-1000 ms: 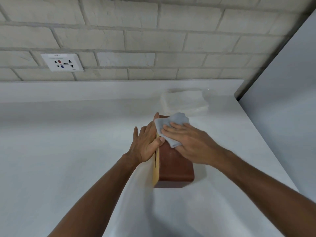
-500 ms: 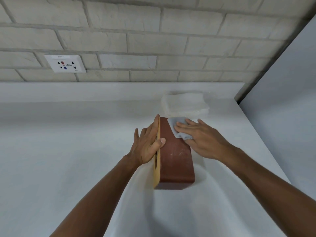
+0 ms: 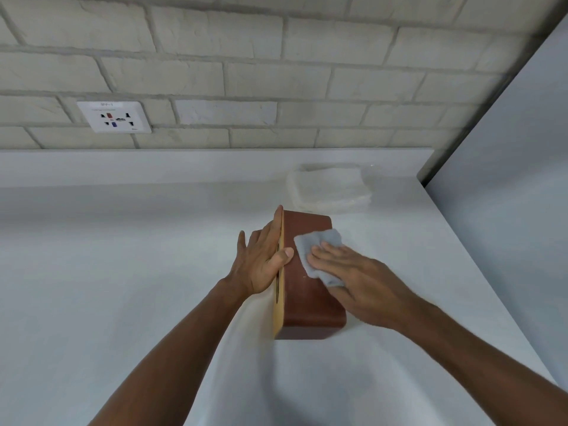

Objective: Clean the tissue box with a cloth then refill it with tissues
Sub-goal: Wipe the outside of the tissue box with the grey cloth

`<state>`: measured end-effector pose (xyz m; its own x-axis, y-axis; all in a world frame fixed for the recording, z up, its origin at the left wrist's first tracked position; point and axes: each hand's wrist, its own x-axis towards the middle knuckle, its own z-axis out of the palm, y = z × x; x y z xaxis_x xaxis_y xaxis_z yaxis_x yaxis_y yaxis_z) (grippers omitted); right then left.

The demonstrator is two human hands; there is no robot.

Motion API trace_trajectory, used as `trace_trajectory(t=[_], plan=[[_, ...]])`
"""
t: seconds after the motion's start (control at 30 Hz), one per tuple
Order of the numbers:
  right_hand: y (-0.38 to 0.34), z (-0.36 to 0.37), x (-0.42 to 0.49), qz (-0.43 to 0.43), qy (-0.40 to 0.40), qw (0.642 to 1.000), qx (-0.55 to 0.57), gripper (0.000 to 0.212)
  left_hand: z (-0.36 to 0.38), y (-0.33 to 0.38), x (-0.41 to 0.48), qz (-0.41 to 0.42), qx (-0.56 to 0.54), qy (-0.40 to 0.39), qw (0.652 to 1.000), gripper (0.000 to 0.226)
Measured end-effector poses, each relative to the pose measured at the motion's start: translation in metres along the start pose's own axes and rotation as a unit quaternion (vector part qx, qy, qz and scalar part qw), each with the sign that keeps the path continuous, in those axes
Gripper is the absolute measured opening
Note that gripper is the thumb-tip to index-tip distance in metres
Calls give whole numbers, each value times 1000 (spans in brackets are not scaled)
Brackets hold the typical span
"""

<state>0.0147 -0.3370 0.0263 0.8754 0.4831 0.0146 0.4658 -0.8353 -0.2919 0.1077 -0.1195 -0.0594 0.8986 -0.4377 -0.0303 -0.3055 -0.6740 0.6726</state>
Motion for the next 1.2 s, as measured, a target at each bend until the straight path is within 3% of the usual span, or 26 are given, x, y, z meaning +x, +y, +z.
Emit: trace_trajectory(t=[0.17, 0.27, 0.37, 0.47, 0.57, 0.63, 0.77, 0.83, 0.93, 1.1, 1.2], plan=[[26, -14, 14, 102, 2, 995, -11, 52, 4, -1, 3, 0, -20, 1, 1000, 90], [0, 1, 32, 57, 47, 997, -27, 44, 4, -2, 2, 2, -21, 1, 1000, 90], [-7, 3, 17, 8, 22, 1000, -5, 53, 1, -1, 2, 5, 1, 1, 1000, 93], [20, -13, 5, 50, -38, 998, -1, 66, 0, 1, 2, 1, -4, 0, 1000, 93], [30, -15, 21, 106, -19, 994, 5, 55, 4, -2, 2, -1, -18, 3, 1000, 88], [15, -7, 29, 94, 3, 996, 2, 50, 5, -4, 3, 0, -20, 7, 1000, 86], [7, 3, 7, 35, -17, 999, 9, 60, 4, -2, 3, -1, -12, 7, 1000, 89], [20, -5, 9, 73, -34, 997, 16, 55, 3, -2, 2, -3, -11, 6, 1000, 89], [23, -8, 34, 123, -1, 992, 5, 48, 4, -3, 3, -1, -16, 4, 1000, 87], [-10, 5, 38, 36, -25, 999, 22, 60, 3, -6, 2, 10, 3, 9, 1000, 95], [20, -11, 27, 83, -35, 996, 14, 51, 1, -3, 2, 4, 8, 5, 1000, 92]])
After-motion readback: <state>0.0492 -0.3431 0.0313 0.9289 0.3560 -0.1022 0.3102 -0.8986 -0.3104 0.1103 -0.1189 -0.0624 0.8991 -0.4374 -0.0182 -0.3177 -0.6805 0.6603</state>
